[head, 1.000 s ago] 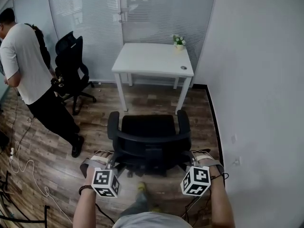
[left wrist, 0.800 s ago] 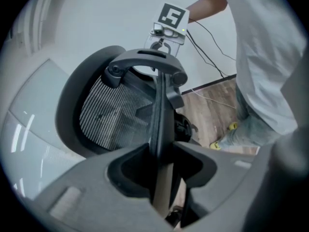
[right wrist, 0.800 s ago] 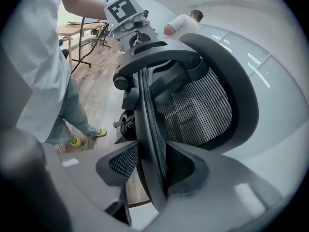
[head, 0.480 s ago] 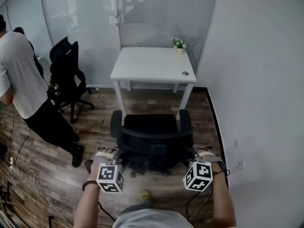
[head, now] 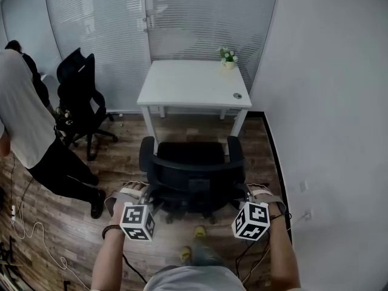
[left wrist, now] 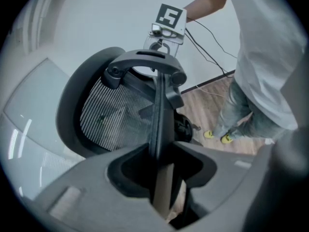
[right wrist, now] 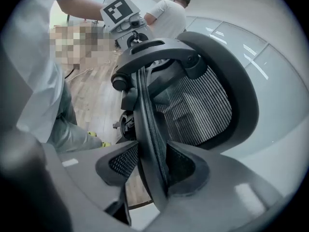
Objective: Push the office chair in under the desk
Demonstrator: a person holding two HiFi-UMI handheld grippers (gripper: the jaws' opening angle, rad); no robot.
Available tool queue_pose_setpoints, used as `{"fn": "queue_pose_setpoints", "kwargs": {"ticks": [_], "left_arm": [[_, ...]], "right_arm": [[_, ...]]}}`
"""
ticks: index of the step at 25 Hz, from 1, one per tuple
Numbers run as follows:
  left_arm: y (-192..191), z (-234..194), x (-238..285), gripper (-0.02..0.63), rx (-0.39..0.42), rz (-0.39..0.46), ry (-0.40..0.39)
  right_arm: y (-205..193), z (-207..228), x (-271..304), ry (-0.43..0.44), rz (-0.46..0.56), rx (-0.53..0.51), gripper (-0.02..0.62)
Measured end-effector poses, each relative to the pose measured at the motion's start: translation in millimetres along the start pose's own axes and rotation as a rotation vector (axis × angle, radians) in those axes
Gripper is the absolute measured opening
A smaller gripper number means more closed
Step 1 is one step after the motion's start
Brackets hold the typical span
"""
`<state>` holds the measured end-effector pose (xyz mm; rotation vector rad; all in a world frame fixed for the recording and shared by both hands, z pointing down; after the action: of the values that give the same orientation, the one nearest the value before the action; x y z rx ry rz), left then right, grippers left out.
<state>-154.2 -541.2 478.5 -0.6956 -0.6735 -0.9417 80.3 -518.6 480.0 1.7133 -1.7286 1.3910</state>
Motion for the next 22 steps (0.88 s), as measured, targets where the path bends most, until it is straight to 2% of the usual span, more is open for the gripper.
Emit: {"fn": "queue_pose_setpoints", "kwargs": {"ticks": [16,22], "left_arm": [[-52.2,-113.3,69.7,0.155,-0.008,-0.006,0.000],[-67.2,-154.4,98.0,0.158,-0.015,-0.007,0.022]], "right_arm": [[22.9,115.6,75.1,0.007,0.014,-0.010,0.175],[27.2,160.6,103.8,0.004,0.010,-0.014,0.175]]}}
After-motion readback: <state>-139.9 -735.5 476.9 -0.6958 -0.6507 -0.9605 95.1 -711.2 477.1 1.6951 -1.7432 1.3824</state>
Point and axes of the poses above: the fingertips, and each gripper's own axes: x forward along the fingers, z to its right, y out of its top, the point moved 6 cm from there along -x, backward along the fingers, and after that the axes turned 7 degrees about x, right-handed, at the moved point
